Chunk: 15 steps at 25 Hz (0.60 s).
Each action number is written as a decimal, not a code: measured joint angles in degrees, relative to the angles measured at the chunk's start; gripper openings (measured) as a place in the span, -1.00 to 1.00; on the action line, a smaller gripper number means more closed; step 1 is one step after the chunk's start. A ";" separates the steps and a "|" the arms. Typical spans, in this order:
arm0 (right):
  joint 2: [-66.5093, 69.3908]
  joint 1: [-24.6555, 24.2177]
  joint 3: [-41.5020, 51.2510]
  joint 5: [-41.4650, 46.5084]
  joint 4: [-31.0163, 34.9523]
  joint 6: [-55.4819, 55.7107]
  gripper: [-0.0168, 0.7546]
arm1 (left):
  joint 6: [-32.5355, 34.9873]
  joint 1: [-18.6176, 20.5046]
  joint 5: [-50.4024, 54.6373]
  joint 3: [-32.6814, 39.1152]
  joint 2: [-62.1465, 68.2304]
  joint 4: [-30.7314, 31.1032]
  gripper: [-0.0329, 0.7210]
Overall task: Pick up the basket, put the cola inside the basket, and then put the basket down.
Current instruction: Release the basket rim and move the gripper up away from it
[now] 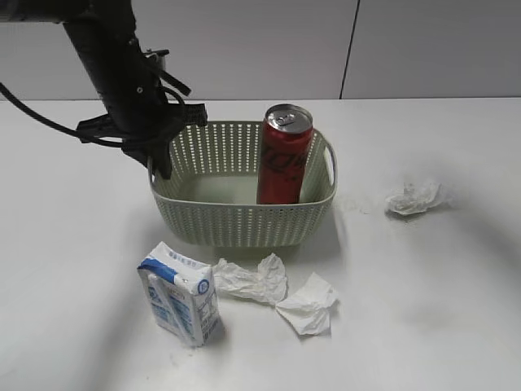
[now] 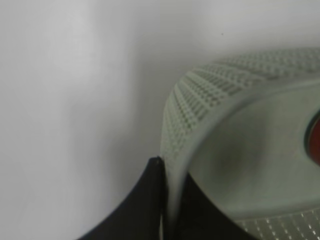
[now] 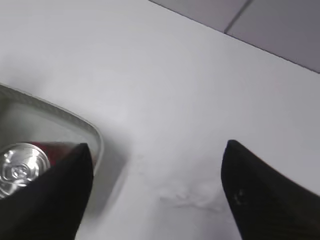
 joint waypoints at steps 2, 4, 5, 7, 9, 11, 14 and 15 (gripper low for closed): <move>-3.84 -3.91 4.60 0.09 0.07 0.00 0.62 | 0.22 0.25 0.83 -3.05 1.85 0.00 -0.91; -8.57 -6.87 10.65 0.25 0.01 0.00 0.61 | 0.26 0.70 1.83 -7.09 3.92 -0.41 -0.91; -10.71 -8.05 13.92 0.25 0.01 0.00 0.60 | 0.26 1.06 2.55 -9.03 5.12 -0.56 -0.91; -16.15 -9.16 20.04 0.30 -0.46 0.00 0.59 | 0.26 1.71 3.93 -13.94 7.58 -0.83 -0.91; -21.44 -9.43 25.91 -0.10 -0.46 -0.05 0.59 | 0.21 2.15 4.70 -18.25 10.29 -0.76 -0.91; -27.38 -9.43 31.81 -1.31 -0.46 -0.05 0.59 | 0.21 2.39 4.87 -22.16 13.08 -0.45 -0.91; -35.02 -9.43 39.11 -2.85 -0.46 0.00 0.59 | 0.21 2.39 4.87 -25.15 15.76 -0.04 -0.91; -37.08 -9.43 41.37 -3.26 -0.46 0.08 0.59 | 0.21 2.39 4.92 -25.50 16.51 -0.04 -0.91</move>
